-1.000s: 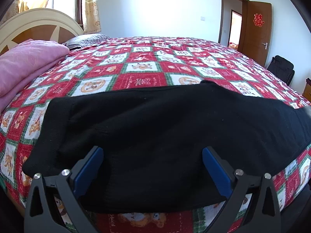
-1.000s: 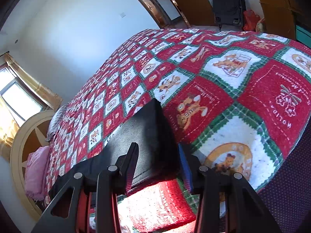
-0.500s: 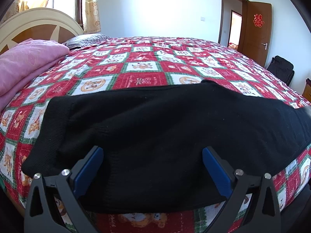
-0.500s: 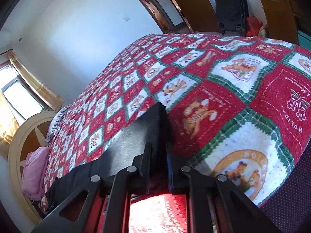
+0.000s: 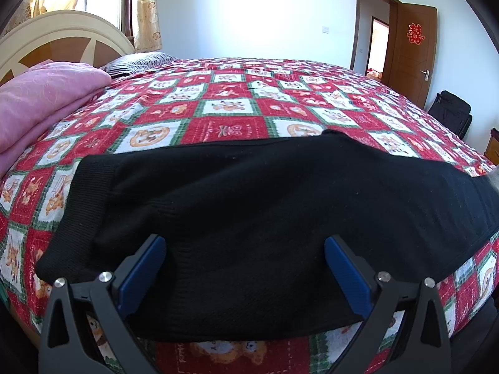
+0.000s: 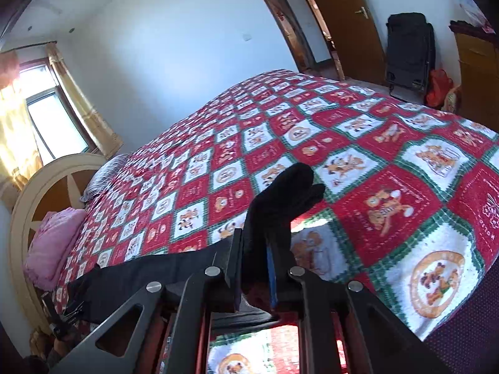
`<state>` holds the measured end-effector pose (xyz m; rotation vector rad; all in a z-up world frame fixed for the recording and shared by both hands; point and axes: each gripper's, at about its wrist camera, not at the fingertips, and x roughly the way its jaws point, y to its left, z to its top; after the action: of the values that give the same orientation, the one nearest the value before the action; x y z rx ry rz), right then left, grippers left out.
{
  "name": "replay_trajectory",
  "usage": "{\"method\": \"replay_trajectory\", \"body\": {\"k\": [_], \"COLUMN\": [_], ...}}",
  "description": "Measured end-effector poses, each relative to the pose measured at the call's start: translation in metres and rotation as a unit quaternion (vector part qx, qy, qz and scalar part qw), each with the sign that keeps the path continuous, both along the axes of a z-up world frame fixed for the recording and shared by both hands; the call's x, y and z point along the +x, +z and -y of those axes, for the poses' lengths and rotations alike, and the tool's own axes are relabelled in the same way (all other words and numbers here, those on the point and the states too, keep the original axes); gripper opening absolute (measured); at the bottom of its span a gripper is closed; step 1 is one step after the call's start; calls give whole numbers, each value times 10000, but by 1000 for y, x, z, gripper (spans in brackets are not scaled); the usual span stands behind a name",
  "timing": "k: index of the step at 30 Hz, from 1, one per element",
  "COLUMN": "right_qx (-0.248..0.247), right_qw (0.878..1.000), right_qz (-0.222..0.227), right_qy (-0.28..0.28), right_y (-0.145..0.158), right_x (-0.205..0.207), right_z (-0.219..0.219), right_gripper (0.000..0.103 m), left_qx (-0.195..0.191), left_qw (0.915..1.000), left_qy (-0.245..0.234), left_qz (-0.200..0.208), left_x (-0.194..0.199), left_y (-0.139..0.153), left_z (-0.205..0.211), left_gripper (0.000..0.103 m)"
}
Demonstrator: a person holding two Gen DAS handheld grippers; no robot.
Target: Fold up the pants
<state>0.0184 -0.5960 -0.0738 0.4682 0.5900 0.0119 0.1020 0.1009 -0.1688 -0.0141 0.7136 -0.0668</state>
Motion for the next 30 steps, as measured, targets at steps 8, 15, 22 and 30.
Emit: {"method": "replay_trajectory", "body": {"k": [8, 15, 22, 30], "right_qx": [-227, -273, -359, -518], "right_qw": [9973, 9923, 9832, 9722], "right_qz": [136, 20, -151, -612], "right_qy": [679, 1211, 1781, 2202], "right_y": [18, 12, -2, -44], "right_x": [12, 32, 51, 79], "right_z": [-53, -100, -156, -208], "right_gripper": [12, 12, 12, 12], "left_qx": [-69, -319, -641, -882], "left_qw": [9999, 9987, 9955, 9875], "left_qy": [-75, -376, -699, -1309], "left_qz": [92, 129, 56, 0], "left_x": [-4, -7, -8, -11], "left_y": [9, 24, 31, 41], "left_z": [3, 13, 25, 59], "left_gripper": [103, 103, 103, 103]}}
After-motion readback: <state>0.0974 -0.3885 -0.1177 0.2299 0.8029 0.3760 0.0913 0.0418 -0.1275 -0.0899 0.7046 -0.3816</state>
